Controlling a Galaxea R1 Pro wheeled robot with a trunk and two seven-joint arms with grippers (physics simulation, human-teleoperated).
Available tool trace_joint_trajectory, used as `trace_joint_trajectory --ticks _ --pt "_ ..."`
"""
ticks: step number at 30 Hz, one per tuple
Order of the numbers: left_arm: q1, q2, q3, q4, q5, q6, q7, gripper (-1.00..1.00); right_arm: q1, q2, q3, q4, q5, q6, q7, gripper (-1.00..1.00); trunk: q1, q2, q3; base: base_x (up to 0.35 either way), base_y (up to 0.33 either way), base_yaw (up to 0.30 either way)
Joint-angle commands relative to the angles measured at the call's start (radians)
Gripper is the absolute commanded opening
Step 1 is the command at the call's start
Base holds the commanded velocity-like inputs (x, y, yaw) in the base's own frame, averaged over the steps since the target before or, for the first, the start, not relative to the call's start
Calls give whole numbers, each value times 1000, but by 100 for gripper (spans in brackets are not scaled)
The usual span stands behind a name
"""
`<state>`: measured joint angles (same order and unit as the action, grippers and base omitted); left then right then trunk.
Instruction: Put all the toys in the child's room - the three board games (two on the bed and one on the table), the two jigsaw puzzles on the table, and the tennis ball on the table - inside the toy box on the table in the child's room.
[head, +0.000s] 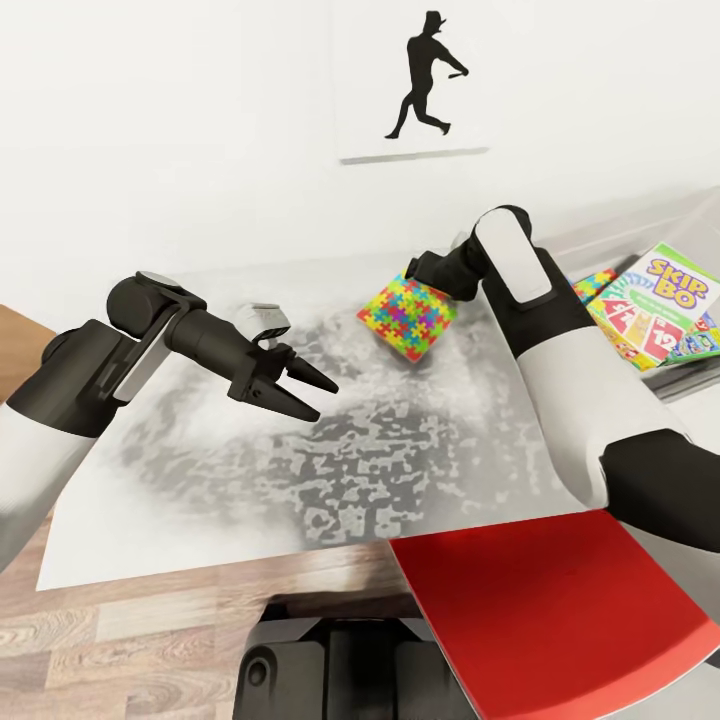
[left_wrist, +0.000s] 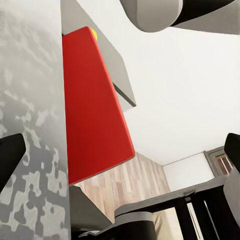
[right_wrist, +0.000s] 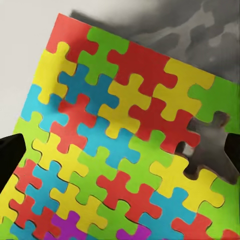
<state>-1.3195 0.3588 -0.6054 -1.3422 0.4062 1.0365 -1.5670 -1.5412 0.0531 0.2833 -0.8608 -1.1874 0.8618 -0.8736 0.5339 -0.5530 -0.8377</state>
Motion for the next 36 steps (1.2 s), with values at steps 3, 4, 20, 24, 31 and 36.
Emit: trace_joint_trajectory --ticks 3,4,20,24,31,36 --pt "-1 0 -2 0 0 11 -4 100 -5 -6 1 -4 -8 4 -12 100 0 -1 -1 0 0 0" --pt "-1 0 -2 0 0 11 -4 100 -9 -7 1 -6 -8 4 -13 100 0 -1 -1 0 0 0" --pt "-1 0 -2 0 0 11 -4 100 -54 2 0 -10 -8 28 -12 100 0 -1 -1 0 0 0" --pt "-1 0 -1 0 0 11 -4 100 -55 2 0 -10 -8 30 -12 100 0 -1 -1 0 0 0" --pt "-1 0 -2 0 0 11 -4 100 -56 2 0 -9 -10 29 -12 100 0 -1 -1 0 0 0" --pt "-1 0 -2 0 0 11 -4 100 -54 2 0 -3 -12 28 -10 100 0 -1 -1 0 0 0"
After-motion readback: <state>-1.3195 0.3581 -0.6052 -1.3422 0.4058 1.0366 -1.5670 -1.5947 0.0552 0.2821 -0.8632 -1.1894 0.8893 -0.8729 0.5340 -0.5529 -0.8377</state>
